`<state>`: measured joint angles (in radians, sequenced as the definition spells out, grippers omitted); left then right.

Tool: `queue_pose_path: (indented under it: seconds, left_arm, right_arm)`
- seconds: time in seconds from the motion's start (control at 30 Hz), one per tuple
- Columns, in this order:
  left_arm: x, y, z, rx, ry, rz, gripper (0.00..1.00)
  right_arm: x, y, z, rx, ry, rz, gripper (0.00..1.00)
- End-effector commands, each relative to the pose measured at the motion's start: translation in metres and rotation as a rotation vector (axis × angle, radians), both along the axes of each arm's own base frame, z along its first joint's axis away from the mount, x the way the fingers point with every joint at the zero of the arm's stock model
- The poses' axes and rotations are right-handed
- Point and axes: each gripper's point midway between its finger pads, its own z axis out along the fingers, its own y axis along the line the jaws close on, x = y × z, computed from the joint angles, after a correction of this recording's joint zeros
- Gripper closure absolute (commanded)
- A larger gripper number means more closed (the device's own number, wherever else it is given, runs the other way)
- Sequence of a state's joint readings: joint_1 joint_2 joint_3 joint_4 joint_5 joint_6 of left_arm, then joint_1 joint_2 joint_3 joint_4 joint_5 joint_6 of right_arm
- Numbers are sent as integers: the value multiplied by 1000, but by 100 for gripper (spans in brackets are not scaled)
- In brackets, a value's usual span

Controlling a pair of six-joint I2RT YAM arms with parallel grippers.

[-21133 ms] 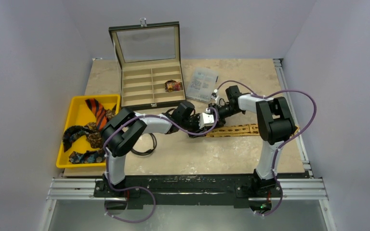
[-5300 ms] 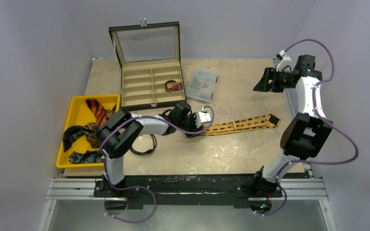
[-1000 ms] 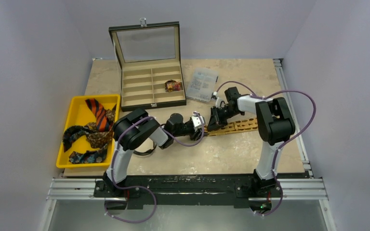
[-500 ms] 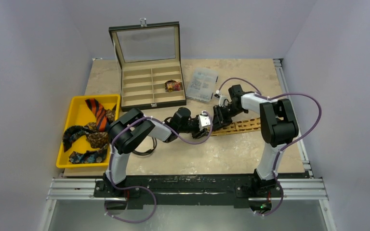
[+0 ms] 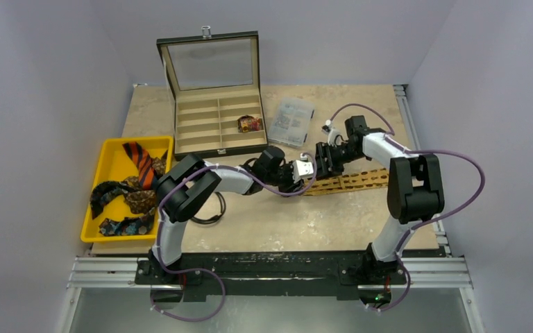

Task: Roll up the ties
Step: Roll the tie at the center of the board.

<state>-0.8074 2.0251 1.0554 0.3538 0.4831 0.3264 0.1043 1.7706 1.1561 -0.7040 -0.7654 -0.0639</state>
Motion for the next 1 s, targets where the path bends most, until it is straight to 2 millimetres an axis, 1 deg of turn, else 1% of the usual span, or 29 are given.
queue_pose_path:
  seconds: [0.0, 0.2, 0.43, 0.57, 0.67, 0.77, 0.8, 0.87, 0.9, 0.97]
  left_arm:
    - [-50, 83, -101, 436, 242, 39, 100]
    - [-53, 86, -102, 456, 256, 28, 100]
    - [-56, 86, -102, 464, 267, 18, 100]
    - [-57, 87, -103, 469, 269, 12, 100]
    - [-57, 86, -103, 469, 269, 10, 100]
    - [-57, 85, -103, 467, 272, 8, 100]
    - [-56, 86, -103, 469, 271, 8, 100]
    - [-56, 85, -102, 467, 269, 4, 100]
    - [-56, 85, -102, 466, 270, 4, 100]
    - [-58, 82, -101, 452, 281, -3, 100]
  right_arm:
    - [-10, 28, 4, 125, 74, -22, 48]
    - [-9, 44, 0, 154, 81, -2, 51]
    - [-3, 49, -2, 180, 77, -5, 52]
    - [-3, 54, -2, 220, 88, -3, 54]
    - [-6, 54, -7, 220, 106, -2, 62]
    - [-8, 50, -19, 188, 118, 0, 75]
    - [-10, 47, -25, 165, 125, 8, 80]
    - [-15, 41, -38, 114, 143, 18, 95]
    - [-18, 37, -46, 89, 157, 24, 100]
    - [-21, 29, -58, 37, 170, 28, 100]
